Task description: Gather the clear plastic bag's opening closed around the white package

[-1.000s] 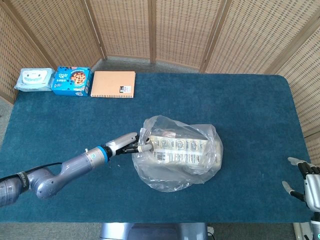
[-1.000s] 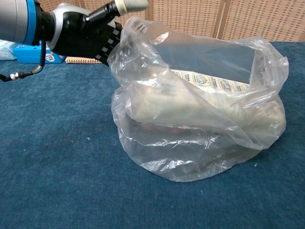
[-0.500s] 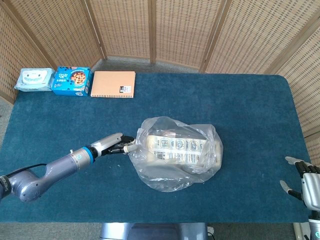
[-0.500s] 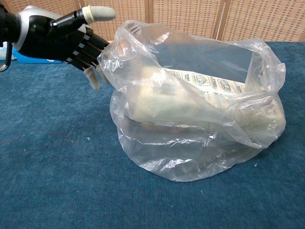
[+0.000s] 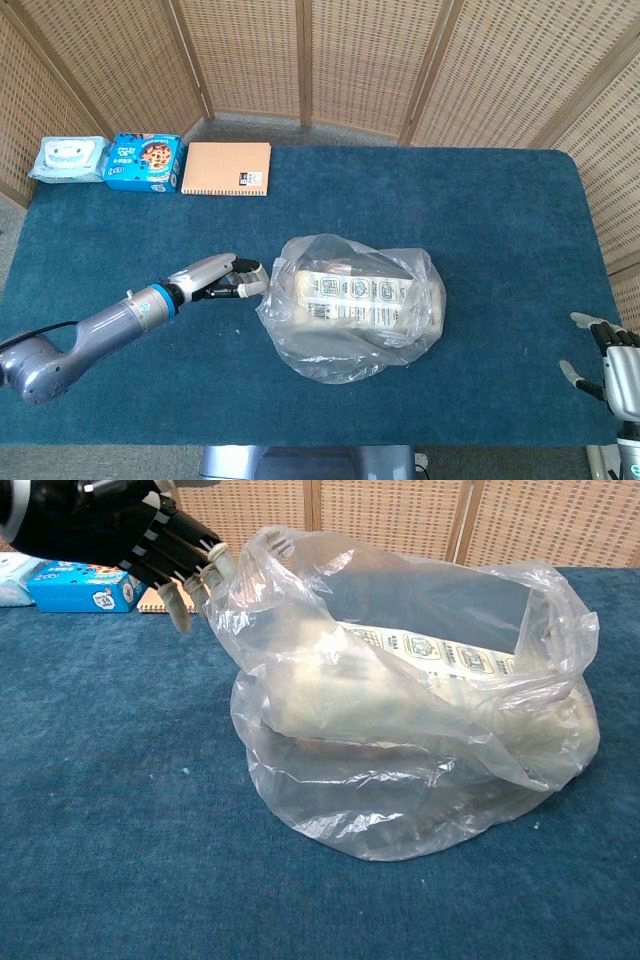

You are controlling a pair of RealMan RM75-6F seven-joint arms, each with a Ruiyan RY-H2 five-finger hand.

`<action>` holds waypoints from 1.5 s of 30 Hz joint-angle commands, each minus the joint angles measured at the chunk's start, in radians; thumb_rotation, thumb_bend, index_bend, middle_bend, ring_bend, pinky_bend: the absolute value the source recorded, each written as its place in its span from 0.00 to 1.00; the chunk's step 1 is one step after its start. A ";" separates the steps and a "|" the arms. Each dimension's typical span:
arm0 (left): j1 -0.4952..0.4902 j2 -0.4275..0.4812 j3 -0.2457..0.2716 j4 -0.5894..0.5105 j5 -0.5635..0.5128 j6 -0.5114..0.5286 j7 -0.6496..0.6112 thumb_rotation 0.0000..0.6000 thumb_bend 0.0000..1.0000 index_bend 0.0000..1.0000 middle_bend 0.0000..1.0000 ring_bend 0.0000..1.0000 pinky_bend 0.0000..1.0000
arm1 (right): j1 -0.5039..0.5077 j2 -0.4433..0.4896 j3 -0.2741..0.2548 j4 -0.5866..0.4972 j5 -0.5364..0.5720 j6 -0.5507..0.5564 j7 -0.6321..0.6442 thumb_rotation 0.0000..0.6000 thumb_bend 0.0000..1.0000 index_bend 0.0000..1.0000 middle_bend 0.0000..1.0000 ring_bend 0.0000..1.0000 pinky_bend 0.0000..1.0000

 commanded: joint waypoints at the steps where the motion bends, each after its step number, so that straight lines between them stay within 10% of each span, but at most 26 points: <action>1: -0.037 -0.019 -0.002 0.022 -0.017 -0.029 0.004 0.00 0.09 0.34 0.37 0.32 0.36 | -0.001 0.000 0.000 0.001 -0.001 0.002 0.002 1.00 0.24 0.25 0.35 0.35 0.36; 20: -0.286 -0.117 0.001 0.162 -0.213 -0.172 -0.016 0.00 0.08 0.33 0.37 0.32 0.37 | -0.026 0.002 -0.004 0.022 -0.001 0.031 0.037 1.00 0.24 0.25 0.34 0.35 0.36; 45: -0.238 -0.026 -0.053 0.159 -0.284 -0.267 -0.033 0.00 0.09 0.33 0.37 0.32 0.38 | -0.029 -0.006 0.000 0.029 0.003 0.025 0.047 1.00 0.24 0.24 0.34 0.35 0.36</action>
